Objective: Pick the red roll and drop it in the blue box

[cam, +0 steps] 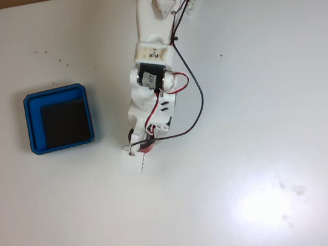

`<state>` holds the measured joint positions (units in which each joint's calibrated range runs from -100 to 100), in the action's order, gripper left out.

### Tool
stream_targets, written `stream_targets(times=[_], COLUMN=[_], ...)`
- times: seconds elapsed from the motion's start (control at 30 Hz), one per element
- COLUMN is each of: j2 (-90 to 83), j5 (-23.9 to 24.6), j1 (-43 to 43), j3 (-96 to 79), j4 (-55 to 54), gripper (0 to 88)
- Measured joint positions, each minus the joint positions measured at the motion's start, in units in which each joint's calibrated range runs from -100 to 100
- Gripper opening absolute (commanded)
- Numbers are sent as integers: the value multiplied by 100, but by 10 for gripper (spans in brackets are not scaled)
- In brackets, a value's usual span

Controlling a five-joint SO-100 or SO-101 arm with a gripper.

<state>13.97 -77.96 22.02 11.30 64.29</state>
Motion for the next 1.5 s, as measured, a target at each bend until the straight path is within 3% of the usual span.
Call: stream_targets(times=[0.27,0.5,0.6,1.03,1.5], j2=[-720,-720,-720,-68,881], j5=[-142,-1603,-1928,-2028,-2028], j1=[1277,2434,2741,3295,3384], j3=[0,0,0,0,305], j4=[0,0,0,-57,-1256], gripper=[5,7,7,8,12])
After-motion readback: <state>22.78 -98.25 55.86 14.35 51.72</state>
